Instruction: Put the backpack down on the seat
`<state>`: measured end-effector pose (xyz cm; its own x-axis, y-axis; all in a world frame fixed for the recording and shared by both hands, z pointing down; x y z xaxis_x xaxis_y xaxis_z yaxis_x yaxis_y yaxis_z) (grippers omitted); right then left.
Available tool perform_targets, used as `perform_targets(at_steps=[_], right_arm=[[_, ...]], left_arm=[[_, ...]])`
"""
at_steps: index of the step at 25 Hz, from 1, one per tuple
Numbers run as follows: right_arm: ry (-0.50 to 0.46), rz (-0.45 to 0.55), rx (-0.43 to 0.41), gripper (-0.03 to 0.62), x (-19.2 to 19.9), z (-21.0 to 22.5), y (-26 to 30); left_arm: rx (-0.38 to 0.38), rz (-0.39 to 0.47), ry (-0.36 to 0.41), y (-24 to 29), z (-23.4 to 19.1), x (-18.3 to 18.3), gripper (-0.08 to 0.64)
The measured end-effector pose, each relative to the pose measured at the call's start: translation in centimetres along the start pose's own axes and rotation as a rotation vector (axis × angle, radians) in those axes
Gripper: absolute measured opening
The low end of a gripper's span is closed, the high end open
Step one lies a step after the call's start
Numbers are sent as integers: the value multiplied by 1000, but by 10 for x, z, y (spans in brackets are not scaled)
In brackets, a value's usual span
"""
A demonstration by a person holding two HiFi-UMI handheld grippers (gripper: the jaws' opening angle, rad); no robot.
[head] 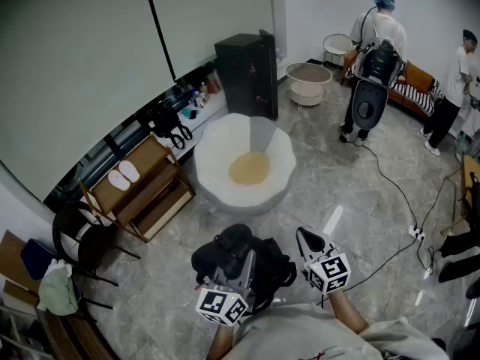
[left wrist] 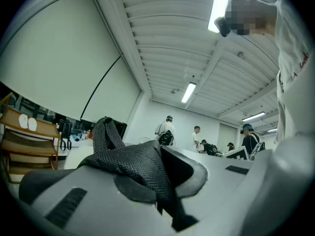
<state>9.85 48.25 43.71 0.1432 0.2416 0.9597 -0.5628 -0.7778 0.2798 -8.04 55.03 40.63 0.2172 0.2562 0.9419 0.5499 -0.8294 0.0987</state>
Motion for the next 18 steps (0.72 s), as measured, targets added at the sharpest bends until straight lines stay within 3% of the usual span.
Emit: perform_targets(at_steps=[12,18], right_arm=[[17,-6,-7,28,6,-41,11],[59,-27,42,28,26,-44,9]], left_arm=[[23,0,31,-21,-26,-9,53],[49,-14,57,-20,-35,-11,52]])
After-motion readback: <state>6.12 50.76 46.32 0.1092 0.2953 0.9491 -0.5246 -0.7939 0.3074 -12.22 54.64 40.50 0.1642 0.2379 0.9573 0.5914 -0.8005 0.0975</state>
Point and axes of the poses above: the fingertips, and each gripper's own axes: y forward along the fingers, z to its right, x out of its underside, the point moved 4 cm from there along -y, backward along the fingers, and after that the axes turned 10 degrees about -z, right-handed, at the moved point
